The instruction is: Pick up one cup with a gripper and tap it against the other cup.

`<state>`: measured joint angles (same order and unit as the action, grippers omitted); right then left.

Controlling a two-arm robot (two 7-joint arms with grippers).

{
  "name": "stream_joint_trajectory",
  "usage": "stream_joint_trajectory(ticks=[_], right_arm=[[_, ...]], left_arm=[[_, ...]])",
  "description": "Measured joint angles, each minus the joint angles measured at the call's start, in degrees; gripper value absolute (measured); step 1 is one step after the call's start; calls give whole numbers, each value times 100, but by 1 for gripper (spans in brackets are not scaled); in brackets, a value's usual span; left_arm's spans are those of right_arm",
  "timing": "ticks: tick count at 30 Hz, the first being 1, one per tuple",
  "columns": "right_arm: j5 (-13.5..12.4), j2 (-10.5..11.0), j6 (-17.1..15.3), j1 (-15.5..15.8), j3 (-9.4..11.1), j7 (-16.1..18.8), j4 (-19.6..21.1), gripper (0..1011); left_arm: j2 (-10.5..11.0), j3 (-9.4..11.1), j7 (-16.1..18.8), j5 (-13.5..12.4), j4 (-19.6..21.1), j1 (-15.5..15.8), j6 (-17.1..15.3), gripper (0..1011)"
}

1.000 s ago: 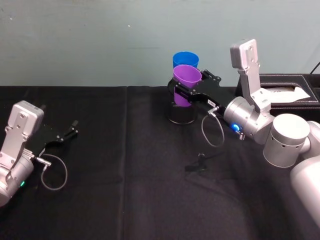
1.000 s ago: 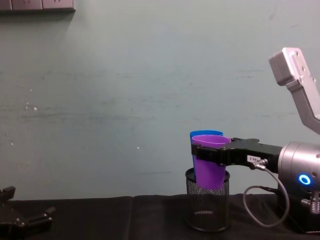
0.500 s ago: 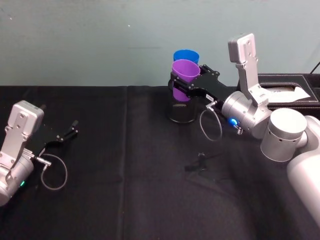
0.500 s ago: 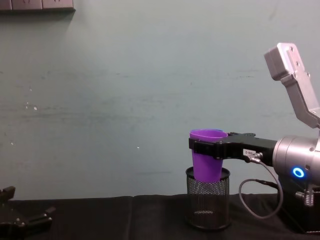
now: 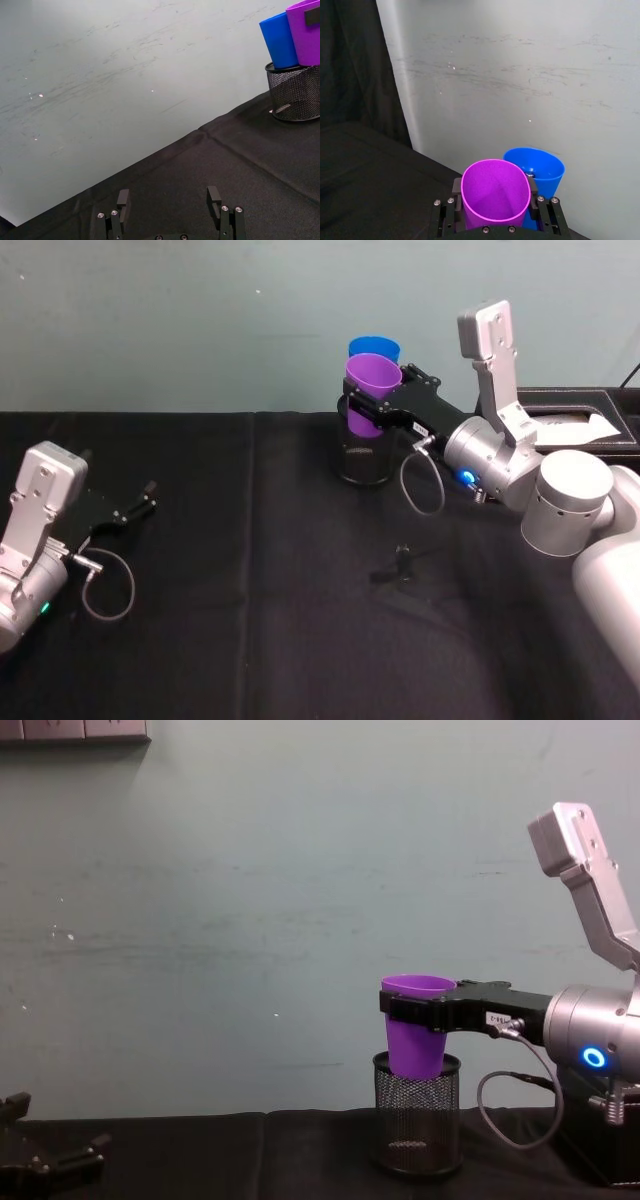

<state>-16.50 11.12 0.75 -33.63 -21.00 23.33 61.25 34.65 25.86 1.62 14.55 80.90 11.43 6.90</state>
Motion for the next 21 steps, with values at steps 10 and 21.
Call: stream_joint_trajectory(ticks=[10,21], right_arm=[[-2,-8,-42,3,16,1,30,731],[-3,-6,-42,6,13,0,33,731]], left_arm=[[0,0,0,0,0,0,0,1000],[0,0,0,0,0,0,0,1000]])
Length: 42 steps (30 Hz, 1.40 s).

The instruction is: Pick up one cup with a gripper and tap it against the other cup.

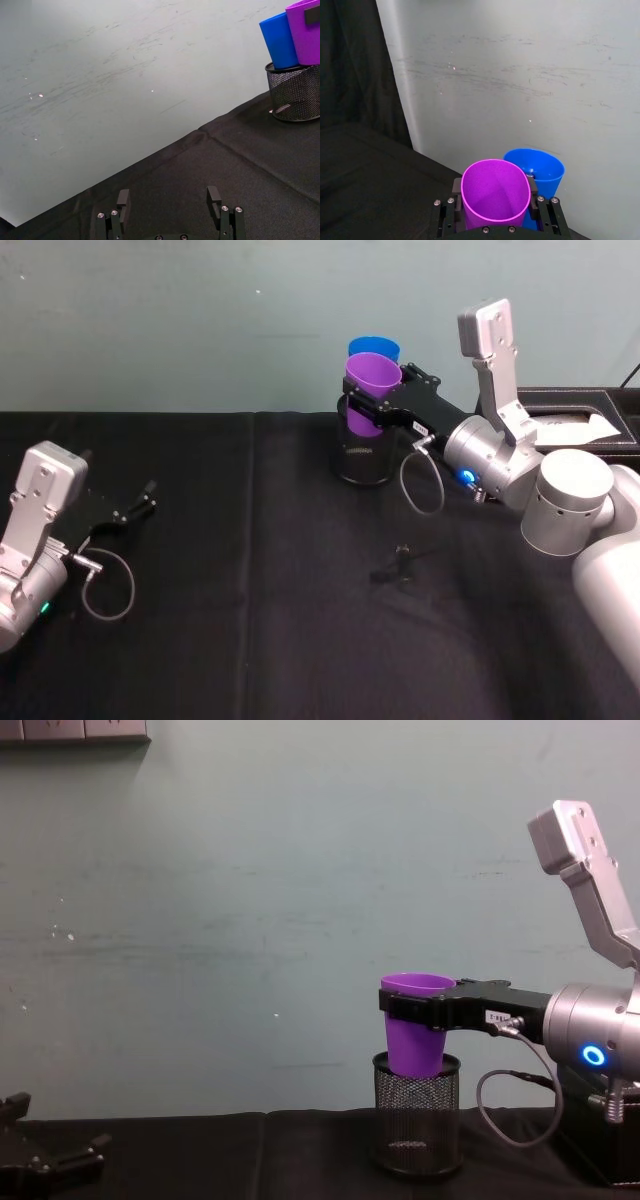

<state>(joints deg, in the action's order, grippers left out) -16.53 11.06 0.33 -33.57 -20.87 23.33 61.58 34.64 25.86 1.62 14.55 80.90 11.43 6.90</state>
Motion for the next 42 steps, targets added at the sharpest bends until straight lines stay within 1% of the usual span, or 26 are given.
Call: stream_joint_trajectory(ticks=[42], right_arm=[[0,2,0,0,-6,-9,-1,731]], left_arm=[[0,0,0,0,0,0,0,1000]])
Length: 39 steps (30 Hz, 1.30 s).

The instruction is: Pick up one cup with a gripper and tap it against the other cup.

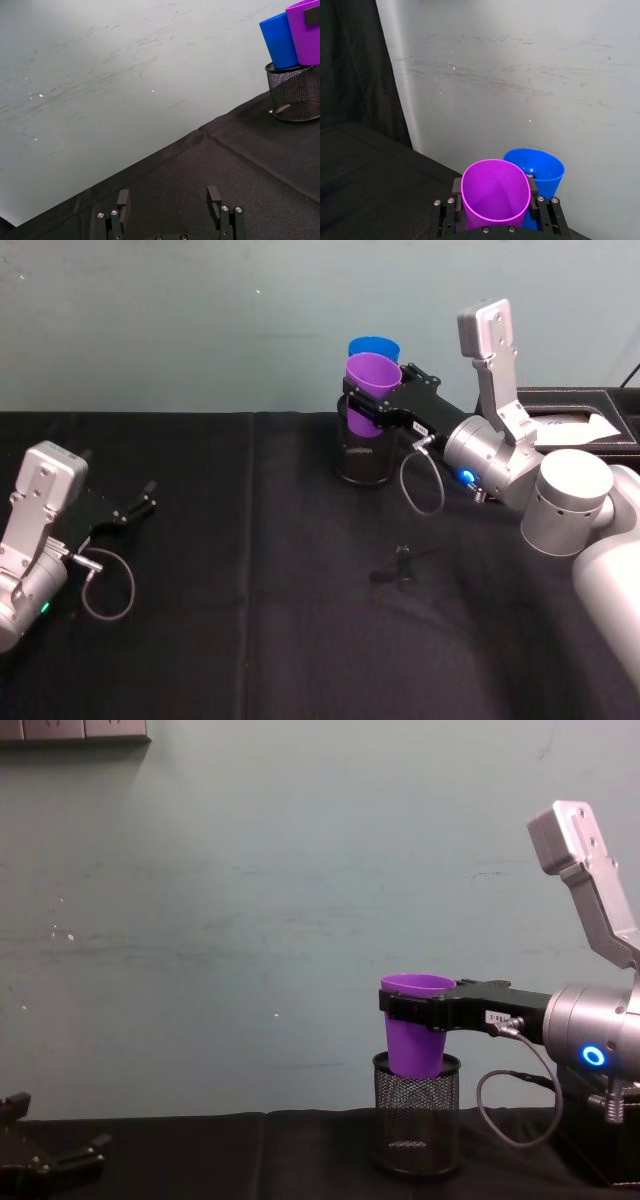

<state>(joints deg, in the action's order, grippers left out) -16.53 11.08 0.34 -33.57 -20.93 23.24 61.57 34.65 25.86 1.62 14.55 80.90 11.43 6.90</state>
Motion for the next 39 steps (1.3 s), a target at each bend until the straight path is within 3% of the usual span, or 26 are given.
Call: stream_joint_trajectory(ticks=[39], right_arm=[[0,0,0,0,0,0,0,731]], left_arm=[[0,0,0,0,0,0,0,1000]])
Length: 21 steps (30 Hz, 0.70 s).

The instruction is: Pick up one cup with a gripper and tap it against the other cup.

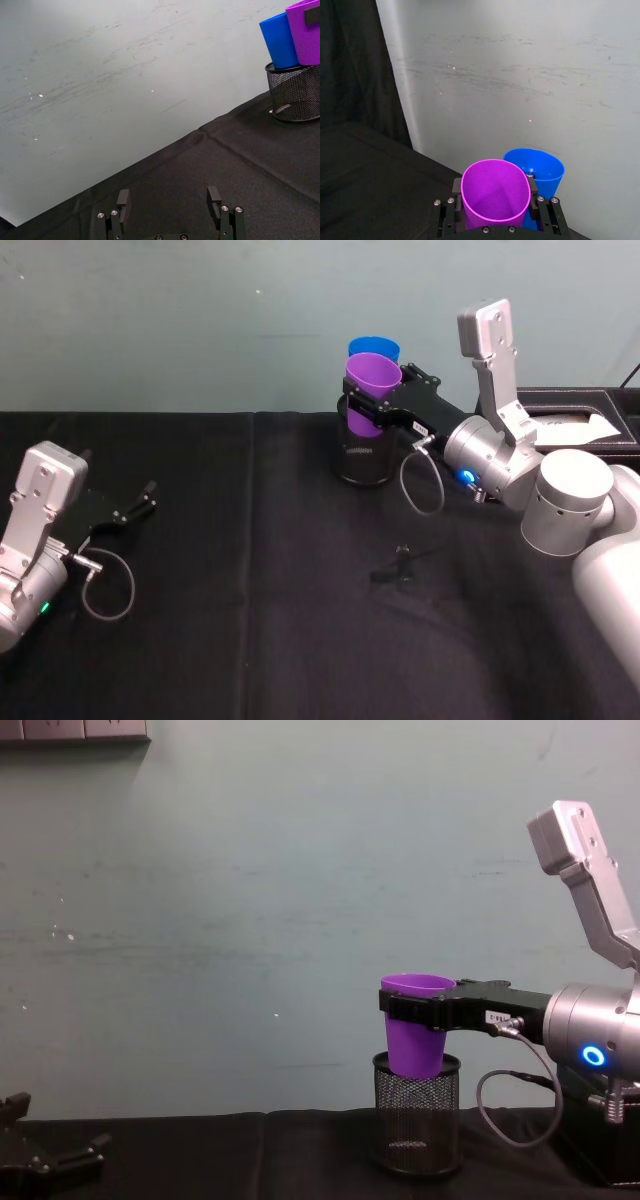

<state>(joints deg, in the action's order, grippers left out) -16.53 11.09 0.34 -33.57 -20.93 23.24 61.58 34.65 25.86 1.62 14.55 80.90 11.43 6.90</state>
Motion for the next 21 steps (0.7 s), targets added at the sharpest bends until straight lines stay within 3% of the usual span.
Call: stream_joint_trajectory(ticks=[21], right_arm=[[0,0,0,0,0,0,0,731]], left_arm=[[0,0,0,0,0,0,0,1000]])
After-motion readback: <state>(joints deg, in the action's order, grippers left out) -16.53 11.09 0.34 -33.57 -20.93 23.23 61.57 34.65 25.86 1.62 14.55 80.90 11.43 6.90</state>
